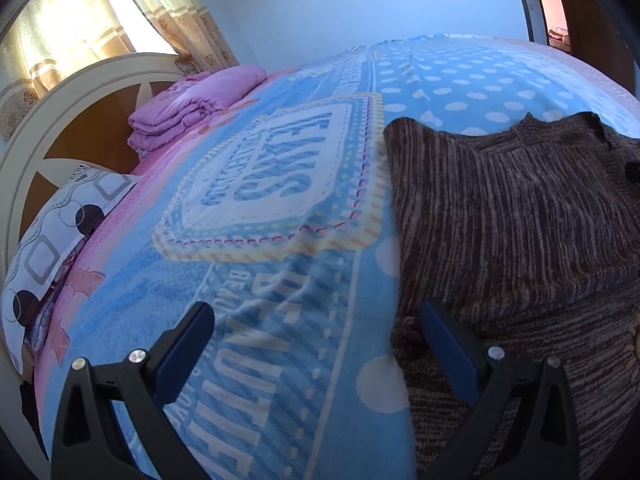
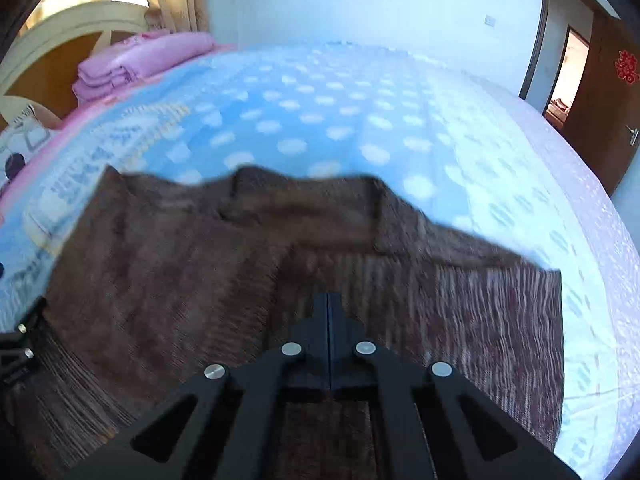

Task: Fold small clothes
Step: 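Grasp the sweater's side edge with the right gripper and fold it inward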

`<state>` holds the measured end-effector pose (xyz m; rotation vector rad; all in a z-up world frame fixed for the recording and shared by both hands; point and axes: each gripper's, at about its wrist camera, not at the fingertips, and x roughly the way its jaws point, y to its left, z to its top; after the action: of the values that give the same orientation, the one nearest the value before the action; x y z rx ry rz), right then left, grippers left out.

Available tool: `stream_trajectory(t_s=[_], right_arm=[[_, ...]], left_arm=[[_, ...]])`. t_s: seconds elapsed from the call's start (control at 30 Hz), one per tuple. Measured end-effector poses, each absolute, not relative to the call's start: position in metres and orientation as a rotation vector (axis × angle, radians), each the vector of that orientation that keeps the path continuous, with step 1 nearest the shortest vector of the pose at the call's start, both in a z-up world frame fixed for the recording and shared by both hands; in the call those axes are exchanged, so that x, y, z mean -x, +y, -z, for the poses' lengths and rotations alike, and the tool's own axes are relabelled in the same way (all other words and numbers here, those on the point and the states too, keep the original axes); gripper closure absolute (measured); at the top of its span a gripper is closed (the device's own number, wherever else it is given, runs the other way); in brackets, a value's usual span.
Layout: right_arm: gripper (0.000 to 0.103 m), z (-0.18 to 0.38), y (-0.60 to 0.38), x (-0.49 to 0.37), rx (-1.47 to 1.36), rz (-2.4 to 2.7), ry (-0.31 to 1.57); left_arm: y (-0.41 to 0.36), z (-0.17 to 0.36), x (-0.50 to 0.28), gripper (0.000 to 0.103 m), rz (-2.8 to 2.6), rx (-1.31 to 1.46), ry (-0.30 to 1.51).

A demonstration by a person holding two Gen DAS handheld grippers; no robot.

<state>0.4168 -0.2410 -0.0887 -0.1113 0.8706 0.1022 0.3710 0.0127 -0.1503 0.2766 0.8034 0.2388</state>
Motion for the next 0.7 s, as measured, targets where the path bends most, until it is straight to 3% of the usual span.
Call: stream_trajectory(t_s=[0.07,0.1,0.17,0.27,0.3,0.53,0.7], right_arm=[[0.1,0.078,-0.241,-0.407,0.053,-0.175,0.848],[0.085,0.072,-0.237,-0.4,0.035,-0.227,0.833],[0.069,0.063,-0.217,-0.386,0.067,-0.305,0.798],[0.069,0.08,-0.188,-0.364,0.175,-0.384,0.882],[0.074,0.094,-0.184,-0.359,0.202,-0.389,0.948],[0.075,0.077,-0.174,-0.334,0.308,-0.359,0.865],[0.059,0.07,-0.15,-0.352,0.274,-0.426,0.784]], left_arm=[[0.012,0.15,-0.367,0.0,-0.241,-0.272,0.801],[0.012,0.151,-0.363,0.0,-0.237,-0.271,0.804],[0.012,0.151,-0.361,0.0,-0.232,-0.27,0.804],[0.014,0.149,-0.36,0.0,-0.223,-0.261,0.805],[0.016,0.147,-0.36,0.0,-0.222,-0.246,0.801],[0.027,0.114,-0.372,0.0,-0.266,-0.151,0.72],[0.007,0.146,-0.399,0.0,-0.253,-0.301,0.832]])
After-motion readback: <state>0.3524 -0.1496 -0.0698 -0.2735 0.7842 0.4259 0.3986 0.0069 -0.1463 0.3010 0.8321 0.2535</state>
